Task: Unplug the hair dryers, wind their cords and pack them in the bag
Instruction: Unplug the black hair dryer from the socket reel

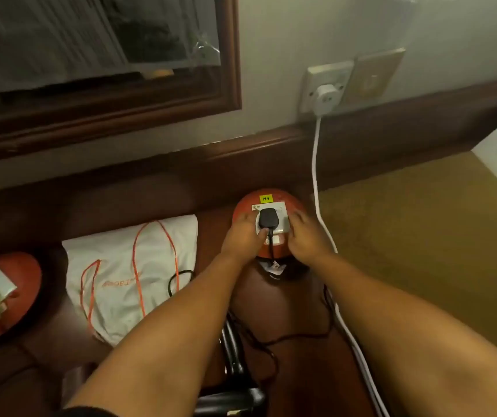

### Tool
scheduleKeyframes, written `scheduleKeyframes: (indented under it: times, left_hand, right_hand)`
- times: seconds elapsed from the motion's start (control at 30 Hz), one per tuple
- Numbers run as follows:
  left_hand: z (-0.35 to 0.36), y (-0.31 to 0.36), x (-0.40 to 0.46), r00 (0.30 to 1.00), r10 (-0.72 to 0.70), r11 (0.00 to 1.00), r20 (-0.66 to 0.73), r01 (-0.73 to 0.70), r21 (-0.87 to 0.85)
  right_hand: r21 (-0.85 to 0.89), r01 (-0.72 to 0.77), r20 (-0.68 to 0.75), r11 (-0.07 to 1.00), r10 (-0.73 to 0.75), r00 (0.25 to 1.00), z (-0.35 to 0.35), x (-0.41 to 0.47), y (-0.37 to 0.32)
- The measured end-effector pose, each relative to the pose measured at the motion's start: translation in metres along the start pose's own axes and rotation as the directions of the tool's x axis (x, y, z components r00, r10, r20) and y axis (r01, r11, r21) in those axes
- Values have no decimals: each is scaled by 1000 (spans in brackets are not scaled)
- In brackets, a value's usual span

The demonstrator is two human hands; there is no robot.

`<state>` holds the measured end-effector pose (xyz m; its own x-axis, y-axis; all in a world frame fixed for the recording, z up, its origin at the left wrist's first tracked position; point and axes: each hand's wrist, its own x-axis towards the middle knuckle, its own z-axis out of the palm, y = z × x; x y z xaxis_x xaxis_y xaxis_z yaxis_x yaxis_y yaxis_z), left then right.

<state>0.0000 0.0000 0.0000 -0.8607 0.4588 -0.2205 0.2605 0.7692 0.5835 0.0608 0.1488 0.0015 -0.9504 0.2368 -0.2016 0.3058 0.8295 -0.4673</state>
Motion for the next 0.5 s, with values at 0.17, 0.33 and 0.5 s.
scheduleKeyframes:
  times: [0.17, 0.33, 0.5]
  left_hand:
    - [15, -1, 20, 999, -33, 997, -20, 31, -76]
    - [22, 2, 31, 994, -108, 993, -21, 107, -53]
    - [25, 6, 36, 987, -159, 987, -35, 157, -33]
  right_hand:
    - [-43, 37, 96, 998, -33, 995, 7, 26, 14]
    - [-90, 49, 95, 995, -41, 995, 11, 31, 17]
    - [-120, 57, 71, 991, -49, 996, 14, 29, 17]
